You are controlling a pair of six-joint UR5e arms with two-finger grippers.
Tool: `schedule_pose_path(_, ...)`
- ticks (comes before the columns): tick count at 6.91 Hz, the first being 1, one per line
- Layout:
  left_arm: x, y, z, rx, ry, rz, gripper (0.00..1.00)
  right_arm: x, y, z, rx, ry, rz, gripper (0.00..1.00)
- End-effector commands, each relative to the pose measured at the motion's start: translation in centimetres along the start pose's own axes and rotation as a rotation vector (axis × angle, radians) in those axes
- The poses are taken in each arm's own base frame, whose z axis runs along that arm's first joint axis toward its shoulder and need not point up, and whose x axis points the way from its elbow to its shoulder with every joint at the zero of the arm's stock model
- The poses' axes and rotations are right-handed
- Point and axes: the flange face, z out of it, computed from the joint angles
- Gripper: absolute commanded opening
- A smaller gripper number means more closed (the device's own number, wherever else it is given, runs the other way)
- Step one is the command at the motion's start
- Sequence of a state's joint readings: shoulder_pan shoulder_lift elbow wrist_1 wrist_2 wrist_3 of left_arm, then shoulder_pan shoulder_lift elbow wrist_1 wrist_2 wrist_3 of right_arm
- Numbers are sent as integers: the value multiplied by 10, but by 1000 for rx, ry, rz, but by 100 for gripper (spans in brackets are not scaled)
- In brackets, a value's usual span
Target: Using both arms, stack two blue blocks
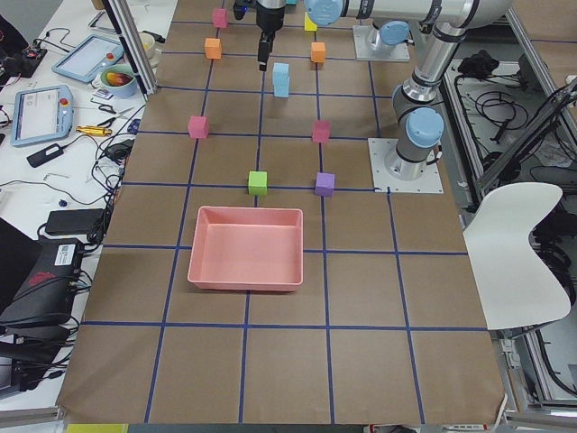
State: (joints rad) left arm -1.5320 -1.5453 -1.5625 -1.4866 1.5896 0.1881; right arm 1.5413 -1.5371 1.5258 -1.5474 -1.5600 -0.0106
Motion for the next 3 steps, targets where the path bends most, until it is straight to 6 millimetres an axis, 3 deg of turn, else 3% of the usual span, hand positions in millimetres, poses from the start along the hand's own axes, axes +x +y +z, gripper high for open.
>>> schedule_pose_path(1,-1,-2,2,-2,-5,-5,100,-2,1,0,-2,0,-4,100)
schedule_pose_path(3,-1,-4,2,4,-6,-54,100,-1,2,-2,3,18,-7,100)
